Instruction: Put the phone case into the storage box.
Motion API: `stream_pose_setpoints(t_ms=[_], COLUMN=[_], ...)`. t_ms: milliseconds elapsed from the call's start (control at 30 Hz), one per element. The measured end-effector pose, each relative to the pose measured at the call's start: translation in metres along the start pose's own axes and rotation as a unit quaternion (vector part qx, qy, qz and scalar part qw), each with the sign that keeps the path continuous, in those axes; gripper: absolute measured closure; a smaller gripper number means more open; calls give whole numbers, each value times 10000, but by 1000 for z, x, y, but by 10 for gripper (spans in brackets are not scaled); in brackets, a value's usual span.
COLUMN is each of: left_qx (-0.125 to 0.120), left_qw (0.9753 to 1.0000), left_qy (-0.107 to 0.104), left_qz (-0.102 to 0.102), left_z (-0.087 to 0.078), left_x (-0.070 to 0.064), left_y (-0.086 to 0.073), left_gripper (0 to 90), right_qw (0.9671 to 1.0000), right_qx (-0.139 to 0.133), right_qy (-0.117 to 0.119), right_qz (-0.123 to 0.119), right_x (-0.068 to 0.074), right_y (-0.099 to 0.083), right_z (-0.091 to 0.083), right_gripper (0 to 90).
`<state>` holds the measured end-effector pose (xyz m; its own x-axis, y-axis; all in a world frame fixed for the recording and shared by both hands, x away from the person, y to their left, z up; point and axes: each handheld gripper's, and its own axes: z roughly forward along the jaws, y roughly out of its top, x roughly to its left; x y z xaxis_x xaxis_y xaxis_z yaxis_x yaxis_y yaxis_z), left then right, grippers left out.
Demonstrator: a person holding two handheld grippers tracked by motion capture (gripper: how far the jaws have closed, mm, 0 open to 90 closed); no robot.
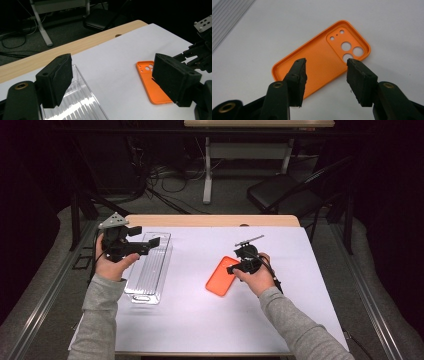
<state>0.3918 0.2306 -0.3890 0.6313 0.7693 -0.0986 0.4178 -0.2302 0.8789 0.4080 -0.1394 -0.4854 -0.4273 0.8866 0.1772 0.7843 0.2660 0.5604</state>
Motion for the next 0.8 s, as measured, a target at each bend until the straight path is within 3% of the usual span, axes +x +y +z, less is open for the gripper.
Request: stream_pose_setpoints(t_ms=[233,567,700,800], left_qx=[80,156,156,148], left_qw=[10000,9998,9999,9999], left_qy=[-33,-75,-62,-67], left_qz=[-11,36,38,46], left_z=[5,9,8,7], left_x=[-1,-4,-3,-3], left_y=[-1,-2,-2,-2], left_gripper=[170,170,170,170], right_qw=[9996,9987,9987,9975], right_qx=[201,415,499,605], right_qy=[117,91,-9,-214], right_qz=[135,292,44,-311], right_x=[-2,-7,-6,-5], right_y=[6,15,17,22], right_z=[2,7,11,14], right_gripper=[497,487,486,491])
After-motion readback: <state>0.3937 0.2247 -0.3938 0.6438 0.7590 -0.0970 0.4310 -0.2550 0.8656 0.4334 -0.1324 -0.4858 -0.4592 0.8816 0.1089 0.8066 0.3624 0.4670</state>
